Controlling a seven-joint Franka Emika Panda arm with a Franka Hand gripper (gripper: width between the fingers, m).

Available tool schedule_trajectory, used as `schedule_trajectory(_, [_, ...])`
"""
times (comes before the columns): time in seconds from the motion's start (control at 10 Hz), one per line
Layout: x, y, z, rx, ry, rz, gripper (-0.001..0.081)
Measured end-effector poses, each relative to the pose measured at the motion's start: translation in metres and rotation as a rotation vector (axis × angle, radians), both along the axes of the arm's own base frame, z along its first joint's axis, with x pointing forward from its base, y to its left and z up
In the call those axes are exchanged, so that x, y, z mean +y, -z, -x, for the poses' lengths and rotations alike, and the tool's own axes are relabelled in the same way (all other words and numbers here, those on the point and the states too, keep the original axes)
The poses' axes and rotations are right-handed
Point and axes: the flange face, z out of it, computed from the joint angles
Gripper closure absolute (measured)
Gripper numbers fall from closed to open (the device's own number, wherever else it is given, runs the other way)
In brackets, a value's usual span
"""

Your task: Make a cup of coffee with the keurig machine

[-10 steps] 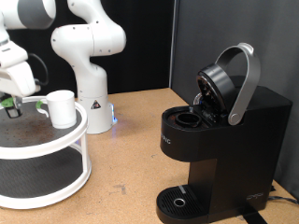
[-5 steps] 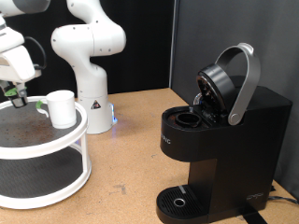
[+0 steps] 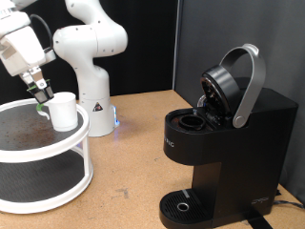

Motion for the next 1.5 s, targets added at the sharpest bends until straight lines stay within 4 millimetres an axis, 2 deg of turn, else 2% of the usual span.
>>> schedule_trajectory(0.1, [0.005, 0.001, -0.009, 0.016, 0.044, 0.02, 0.0338])
schedule_trajectory(0.2, [0.004, 0.002, -0.008, 0.015, 0.029, 0.018, 0.0338])
schedule_trajectory(0.4, [0.015, -0.001, -0.016, -0.01, 0.084, -0.119, 0.0338])
schedule_trajectory(0.7, [0.044, -0.018, -0.044, 0.083, 0.135, -0.295, 0.0339])
schedule_trajectory(0.9, [0.058, -0.028, -0.067, 0.098, 0.159, -0.316, 0.0339])
schedule_trajectory(1.1, [0.068, -0.033, -0.088, 0.028, 0.203, -0.247, 0.034])
schedule_trajectory(1.3, [0.071, -0.03, -0.085, 0.081, 0.194, -0.29, 0.034])
schedule_trajectory(1.5, [0.089, -0.039, -0.096, 0.143, 0.193, -0.391, 0.034])
